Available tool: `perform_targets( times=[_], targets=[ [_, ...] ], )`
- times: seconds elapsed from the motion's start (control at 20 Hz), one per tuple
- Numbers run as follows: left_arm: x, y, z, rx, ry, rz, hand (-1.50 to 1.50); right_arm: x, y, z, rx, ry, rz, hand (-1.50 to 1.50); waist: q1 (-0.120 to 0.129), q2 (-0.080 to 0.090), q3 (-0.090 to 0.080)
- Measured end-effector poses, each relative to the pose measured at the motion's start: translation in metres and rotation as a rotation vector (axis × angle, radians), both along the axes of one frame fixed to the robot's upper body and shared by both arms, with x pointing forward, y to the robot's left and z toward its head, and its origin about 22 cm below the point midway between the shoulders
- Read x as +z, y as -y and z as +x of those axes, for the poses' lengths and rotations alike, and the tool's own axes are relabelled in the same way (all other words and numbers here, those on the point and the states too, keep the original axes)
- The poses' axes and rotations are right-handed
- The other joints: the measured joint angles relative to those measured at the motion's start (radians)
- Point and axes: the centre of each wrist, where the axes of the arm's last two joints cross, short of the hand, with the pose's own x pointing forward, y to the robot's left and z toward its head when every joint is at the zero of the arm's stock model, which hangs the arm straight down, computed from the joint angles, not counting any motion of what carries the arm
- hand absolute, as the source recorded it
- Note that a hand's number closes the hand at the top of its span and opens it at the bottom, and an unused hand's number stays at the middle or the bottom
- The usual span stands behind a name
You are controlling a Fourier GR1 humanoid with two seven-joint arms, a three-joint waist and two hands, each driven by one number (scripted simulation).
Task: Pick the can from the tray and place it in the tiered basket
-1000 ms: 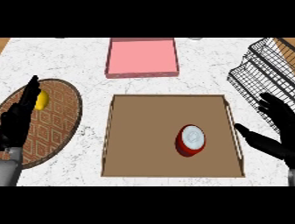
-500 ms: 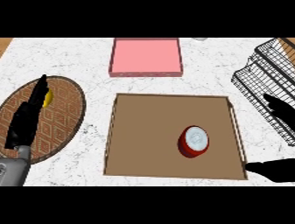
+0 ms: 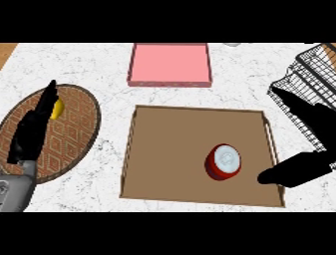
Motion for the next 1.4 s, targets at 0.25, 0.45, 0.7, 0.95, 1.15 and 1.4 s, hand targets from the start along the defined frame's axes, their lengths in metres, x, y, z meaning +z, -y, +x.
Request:
perform_targets(
  times=[0.25,0.45,0.7,0.95,1.15,1.4],
  targets=[
    [-0.001,-0.007,-0.004,-0.004,-0.005,-0.001,0.00,-0.005,-0.020,0.017,0.024,-0.071,-0.001,-1.50,-0.001,-0.001,0.000],
    [-0.002,-0.011,-0.004,0.009,0.001,0.003,0.00,-0.012,-0.032,0.022,0.047,-0.120,-0.034,-1.50,-0.006,-0.001,0.001],
    [-0.003,-0.004,-0.004,0.010,-0.008,-0.001,0.00,-0.028,-0.044,0.024,0.061,-0.171,-0.075,-1.50,-0.011,-0.002,0.001],
    [0.000,-0.007,-0.005,0.019,-0.005,0.001,0.00,-0.040,-0.051,0.013,0.085,-0.186,-0.104,-1.50,-0.016,-0.003,0.001],
    [0.000,-0.011,-0.007,0.021,-0.005,-0.004,0.00,-0.042,-0.059,0.008,0.101,-0.166,-0.146,-1.50,-0.015,-0.003,0.001],
    [-0.004,-0.007,-0.011,0.019,-0.008,-0.006,0.00,-0.046,-0.066,0.002,0.107,-0.142,-0.198,-1.50,-0.016,-0.004,0.001]
  ],
)
